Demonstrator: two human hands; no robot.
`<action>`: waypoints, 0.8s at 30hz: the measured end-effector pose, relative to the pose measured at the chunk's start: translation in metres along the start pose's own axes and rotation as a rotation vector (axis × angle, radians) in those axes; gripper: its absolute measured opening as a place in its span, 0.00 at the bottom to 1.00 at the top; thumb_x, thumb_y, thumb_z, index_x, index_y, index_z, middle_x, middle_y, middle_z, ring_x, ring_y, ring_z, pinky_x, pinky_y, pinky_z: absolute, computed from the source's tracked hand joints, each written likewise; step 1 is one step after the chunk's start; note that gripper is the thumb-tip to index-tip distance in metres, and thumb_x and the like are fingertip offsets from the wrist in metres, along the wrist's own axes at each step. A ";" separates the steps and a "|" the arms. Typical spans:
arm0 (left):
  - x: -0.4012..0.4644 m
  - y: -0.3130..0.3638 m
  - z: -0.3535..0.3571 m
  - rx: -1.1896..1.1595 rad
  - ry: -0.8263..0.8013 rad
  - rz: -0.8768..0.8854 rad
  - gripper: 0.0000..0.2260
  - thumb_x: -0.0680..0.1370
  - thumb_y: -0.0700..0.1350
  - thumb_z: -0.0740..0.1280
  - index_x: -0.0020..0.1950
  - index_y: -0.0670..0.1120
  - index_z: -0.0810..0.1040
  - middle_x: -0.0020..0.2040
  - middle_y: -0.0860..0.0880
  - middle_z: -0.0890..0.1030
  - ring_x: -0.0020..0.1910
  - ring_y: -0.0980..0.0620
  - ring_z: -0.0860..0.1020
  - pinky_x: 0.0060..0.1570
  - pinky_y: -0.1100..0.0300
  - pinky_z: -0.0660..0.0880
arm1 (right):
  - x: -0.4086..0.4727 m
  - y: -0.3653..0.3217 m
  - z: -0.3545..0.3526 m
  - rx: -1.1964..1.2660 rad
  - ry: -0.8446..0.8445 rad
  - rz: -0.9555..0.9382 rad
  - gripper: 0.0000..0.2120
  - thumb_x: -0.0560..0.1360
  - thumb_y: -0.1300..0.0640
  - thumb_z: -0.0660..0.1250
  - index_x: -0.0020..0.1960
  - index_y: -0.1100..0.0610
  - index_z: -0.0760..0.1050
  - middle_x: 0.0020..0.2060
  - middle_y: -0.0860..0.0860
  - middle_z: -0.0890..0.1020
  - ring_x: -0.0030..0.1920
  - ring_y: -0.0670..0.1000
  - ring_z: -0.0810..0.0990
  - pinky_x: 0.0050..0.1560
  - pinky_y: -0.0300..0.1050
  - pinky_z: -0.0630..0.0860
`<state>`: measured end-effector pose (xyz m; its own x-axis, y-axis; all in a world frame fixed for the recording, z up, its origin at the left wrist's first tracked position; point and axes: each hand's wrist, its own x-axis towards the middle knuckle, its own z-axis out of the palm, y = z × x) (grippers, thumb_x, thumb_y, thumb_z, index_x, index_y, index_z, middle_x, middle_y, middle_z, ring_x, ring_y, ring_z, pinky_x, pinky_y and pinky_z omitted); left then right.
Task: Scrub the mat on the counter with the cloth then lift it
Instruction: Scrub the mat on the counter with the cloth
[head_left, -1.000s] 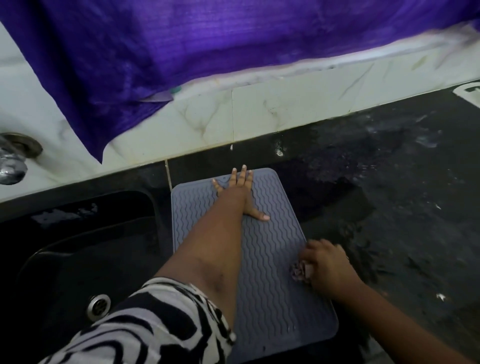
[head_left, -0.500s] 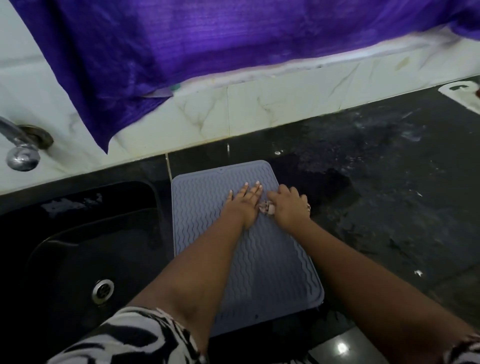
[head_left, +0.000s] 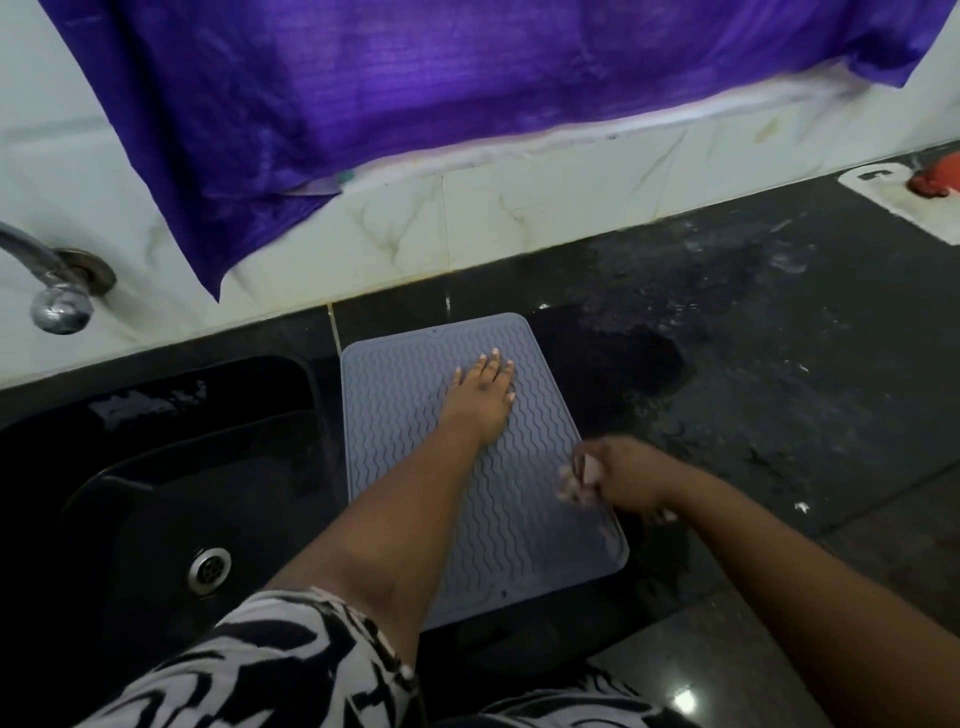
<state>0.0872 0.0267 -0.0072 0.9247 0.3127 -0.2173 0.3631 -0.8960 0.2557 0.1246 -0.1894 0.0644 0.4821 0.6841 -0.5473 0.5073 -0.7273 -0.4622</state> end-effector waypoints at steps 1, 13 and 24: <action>-0.006 0.003 0.003 -0.041 0.077 0.016 0.23 0.84 0.50 0.51 0.78 0.46 0.55 0.79 0.46 0.53 0.78 0.47 0.52 0.76 0.49 0.46 | 0.015 -0.004 -0.011 -0.044 0.124 -0.009 0.07 0.71 0.56 0.68 0.49 0.51 0.73 0.51 0.51 0.78 0.53 0.54 0.77 0.53 0.48 0.75; -0.032 0.012 0.017 0.126 -0.168 -0.054 0.27 0.83 0.58 0.44 0.78 0.53 0.37 0.79 0.51 0.37 0.78 0.49 0.40 0.75 0.48 0.41 | 0.020 0.009 0.061 -0.651 0.458 -0.129 0.12 0.74 0.49 0.62 0.56 0.48 0.70 0.56 0.50 0.73 0.53 0.56 0.70 0.52 0.56 0.67; -0.043 0.018 0.018 0.037 -0.128 -0.064 0.28 0.83 0.58 0.46 0.79 0.51 0.42 0.80 0.50 0.41 0.78 0.48 0.43 0.75 0.48 0.44 | -0.041 -0.015 0.020 -0.145 -0.214 -0.094 0.07 0.69 0.47 0.71 0.42 0.47 0.74 0.46 0.46 0.79 0.48 0.49 0.78 0.51 0.47 0.75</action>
<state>0.0520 -0.0083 -0.0101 0.8766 0.3292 -0.3510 0.4145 -0.8870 0.2033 0.0829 -0.2071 0.0799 0.2739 0.7098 -0.6490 0.6471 -0.6352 -0.4216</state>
